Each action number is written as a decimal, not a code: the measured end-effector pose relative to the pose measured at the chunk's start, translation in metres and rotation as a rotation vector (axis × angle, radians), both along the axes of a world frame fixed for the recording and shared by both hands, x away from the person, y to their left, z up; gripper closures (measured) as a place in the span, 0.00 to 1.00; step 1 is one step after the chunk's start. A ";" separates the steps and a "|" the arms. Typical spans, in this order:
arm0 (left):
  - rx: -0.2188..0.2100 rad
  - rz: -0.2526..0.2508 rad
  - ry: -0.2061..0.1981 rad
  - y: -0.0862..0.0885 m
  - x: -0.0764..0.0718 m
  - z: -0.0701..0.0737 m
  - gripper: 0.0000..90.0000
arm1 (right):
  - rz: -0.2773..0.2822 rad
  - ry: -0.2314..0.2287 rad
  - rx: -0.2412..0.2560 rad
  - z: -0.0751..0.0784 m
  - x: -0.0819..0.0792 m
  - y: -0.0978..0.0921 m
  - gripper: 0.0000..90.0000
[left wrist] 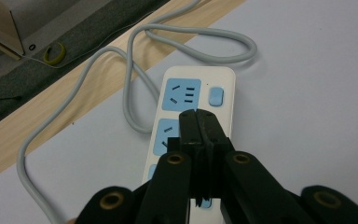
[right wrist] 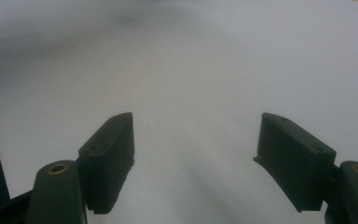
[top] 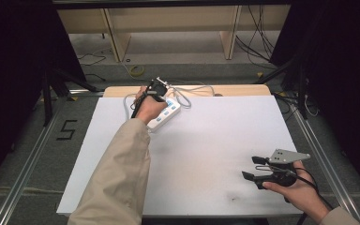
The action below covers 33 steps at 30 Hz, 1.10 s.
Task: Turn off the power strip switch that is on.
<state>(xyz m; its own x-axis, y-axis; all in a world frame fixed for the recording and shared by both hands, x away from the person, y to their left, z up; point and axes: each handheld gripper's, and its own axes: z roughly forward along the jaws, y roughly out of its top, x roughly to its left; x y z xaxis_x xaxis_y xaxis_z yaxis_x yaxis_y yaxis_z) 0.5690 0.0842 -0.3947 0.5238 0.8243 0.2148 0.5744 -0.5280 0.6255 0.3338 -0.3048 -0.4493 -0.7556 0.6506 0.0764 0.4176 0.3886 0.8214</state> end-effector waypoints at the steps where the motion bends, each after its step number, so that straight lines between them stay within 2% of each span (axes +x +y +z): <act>1: 0.002 -0.004 0.000 -0.001 0.000 0.000 1.00 | 0.000 0.000 0.000 0.000 0.000 0.000 0.31; 15: 0.002 -0.026 0.016 -0.006 0.003 -0.008 1.00 | 0.005 0.000 -0.001 0.000 0.000 0.000 0.31; 27: -0.001 -0.030 0.026 -0.011 0.007 -0.021 1.00 | 0.007 0.000 0.000 0.000 0.000 0.000 0.31; 31: 0.013 -0.047 0.021 -0.009 0.008 -0.026 1.00 | 0.009 0.000 -0.001 0.000 0.000 0.000 0.31; 33: 0.006 -0.049 0.029 -0.008 0.010 -0.029 1.00 | 0.009 0.002 0.000 0.000 0.000 0.000 0.31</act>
